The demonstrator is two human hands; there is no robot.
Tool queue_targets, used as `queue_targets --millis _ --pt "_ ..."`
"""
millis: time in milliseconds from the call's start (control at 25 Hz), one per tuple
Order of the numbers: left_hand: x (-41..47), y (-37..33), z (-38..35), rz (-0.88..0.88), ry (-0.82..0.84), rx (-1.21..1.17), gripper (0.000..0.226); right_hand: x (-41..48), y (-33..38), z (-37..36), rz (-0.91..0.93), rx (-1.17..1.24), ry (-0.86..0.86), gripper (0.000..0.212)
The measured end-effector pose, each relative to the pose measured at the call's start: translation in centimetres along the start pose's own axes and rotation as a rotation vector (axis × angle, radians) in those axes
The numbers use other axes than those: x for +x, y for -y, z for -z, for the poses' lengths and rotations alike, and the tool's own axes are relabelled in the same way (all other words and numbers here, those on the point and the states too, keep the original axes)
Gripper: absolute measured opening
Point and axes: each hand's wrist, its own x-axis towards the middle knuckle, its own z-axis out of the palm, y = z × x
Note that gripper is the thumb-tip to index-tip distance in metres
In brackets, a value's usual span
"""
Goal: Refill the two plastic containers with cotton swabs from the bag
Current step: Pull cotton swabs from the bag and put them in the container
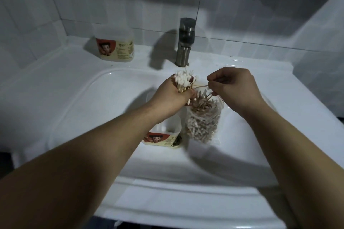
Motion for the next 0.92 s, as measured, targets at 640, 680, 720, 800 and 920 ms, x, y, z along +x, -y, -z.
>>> queue_targets --millis 640,680,720,800,920 --pt "0.06 0.09 -0.1 0.173 0.023 -0.252 0.018 -0.4 0.25 0.24 0.031 -0.103 0.077 0.025" --pt "0.08 0.14 -0.1 0.17 0.025 -0.241 0.018 -0.42 0.27 0.28 0.04 -0.109 0.089 0.024" --pt "0.17 0.24 -0.11 0.168 0.028 -0.235 0.018 -0.46 0.28 0.29 0.052 -0.117 0.105 0.023" --pt "0.15 0.3 -0.19 0.158 0.054 -0.232 0.018 -0.6 0.29 0.2 0.072 -0.132 0.142 0.023" --pt "-0.06 0.38 -0.29 0.121 0.096 -0.125 0.018 -0.7 0.14 -0.15 0.112 -0.144 0.199 0.027"
